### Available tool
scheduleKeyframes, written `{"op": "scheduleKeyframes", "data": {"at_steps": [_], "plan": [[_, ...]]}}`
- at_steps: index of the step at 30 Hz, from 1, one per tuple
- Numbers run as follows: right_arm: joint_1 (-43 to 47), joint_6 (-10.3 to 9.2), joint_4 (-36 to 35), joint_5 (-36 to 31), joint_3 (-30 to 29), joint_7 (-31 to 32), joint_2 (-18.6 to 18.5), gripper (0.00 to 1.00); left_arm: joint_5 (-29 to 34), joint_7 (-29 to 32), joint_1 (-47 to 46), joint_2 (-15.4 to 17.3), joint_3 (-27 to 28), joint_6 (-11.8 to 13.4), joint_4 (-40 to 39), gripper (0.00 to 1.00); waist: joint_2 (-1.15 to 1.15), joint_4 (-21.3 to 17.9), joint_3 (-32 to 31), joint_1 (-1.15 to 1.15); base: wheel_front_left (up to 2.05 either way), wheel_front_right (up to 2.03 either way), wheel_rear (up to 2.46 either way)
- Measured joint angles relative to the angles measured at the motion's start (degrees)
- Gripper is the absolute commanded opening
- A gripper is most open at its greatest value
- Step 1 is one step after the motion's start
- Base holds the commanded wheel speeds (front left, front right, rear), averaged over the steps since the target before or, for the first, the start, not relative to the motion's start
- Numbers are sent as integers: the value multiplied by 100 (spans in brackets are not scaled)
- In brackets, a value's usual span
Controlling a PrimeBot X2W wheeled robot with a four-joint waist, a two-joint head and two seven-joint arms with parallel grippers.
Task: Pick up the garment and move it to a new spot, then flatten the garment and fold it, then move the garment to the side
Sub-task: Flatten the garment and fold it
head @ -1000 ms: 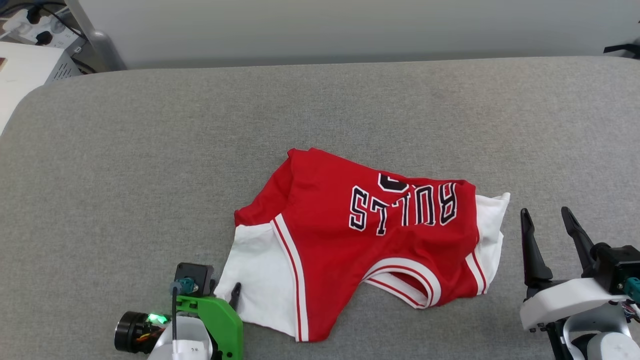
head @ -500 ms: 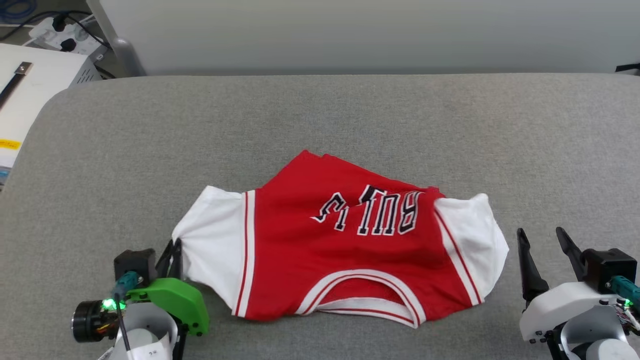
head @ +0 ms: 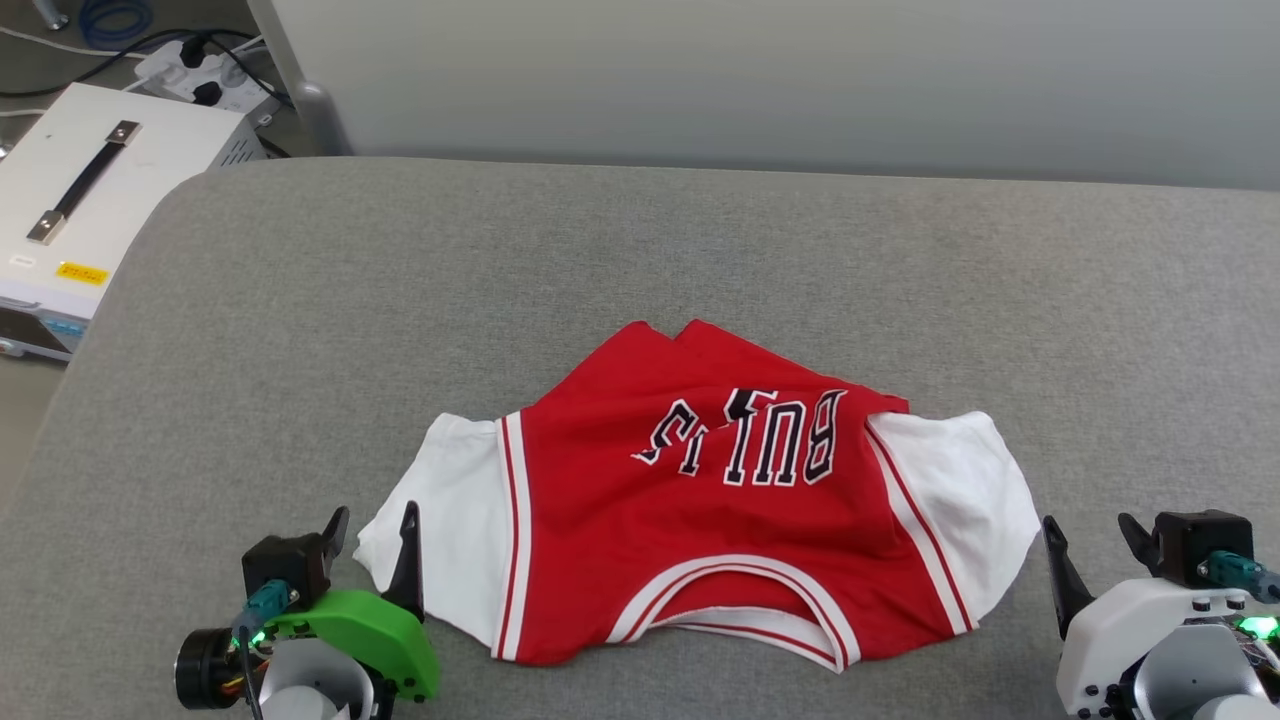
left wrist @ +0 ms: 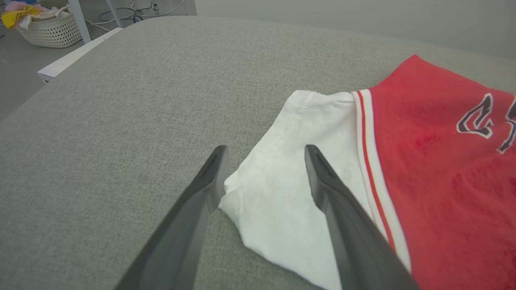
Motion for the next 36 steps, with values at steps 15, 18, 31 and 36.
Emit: {"op": "scheduleKeyframes", "data": {"at_steps": [15,18,31,36], "plan": [[-629,0,623,698,409,2206,-947,100,93,-163,34,-138,-350,-136,-915,100,0,655,24,0,0,0,0],[-759,0,882,713,476,2260,-1140,100,92,-132,80,-138,-377,-136,-954,100,0,787,59,0,0,0,0],[-1045,-8,1589,970,1031,2127,-1480,0,90,-68,109,-122,-437,-89,-995,100,0,1095,317,0,0,0,0],[-1151,-4,1680,1022,1127,1954,-1472,0,71,-68,110,-85,-434,-79,-1006,100,0,1034,328,0,0,0,0]]}}
